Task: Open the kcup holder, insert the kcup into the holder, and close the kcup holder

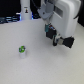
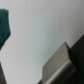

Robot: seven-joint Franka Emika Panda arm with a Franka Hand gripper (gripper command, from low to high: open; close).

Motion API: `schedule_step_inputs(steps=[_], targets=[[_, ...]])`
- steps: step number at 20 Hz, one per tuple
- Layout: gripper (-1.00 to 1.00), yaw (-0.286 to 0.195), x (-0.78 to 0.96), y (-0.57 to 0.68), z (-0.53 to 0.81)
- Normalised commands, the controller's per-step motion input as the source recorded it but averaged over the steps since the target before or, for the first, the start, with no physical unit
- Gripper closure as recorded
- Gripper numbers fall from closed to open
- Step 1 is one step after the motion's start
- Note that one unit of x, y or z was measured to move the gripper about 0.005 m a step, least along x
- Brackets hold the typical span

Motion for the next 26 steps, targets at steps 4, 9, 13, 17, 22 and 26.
schedule_step_inputs(steps=[4, 9, 13, 17, 22, 26], targets=[[-1.00, -0.285, -0.13, -0.46, 0.00], [-1.00, -0.283, -0.19, -0.46, -0.03], [-1.00, -0.282, -0.25, -0.46, -0.10], [-1.00, -0.274, -0.29, -0.47, -0.17], [-1.00, -0.266, -0.27, -0.49, -0.18], [-1.00, -0.261, -0.33, -0.50, -0.29]])
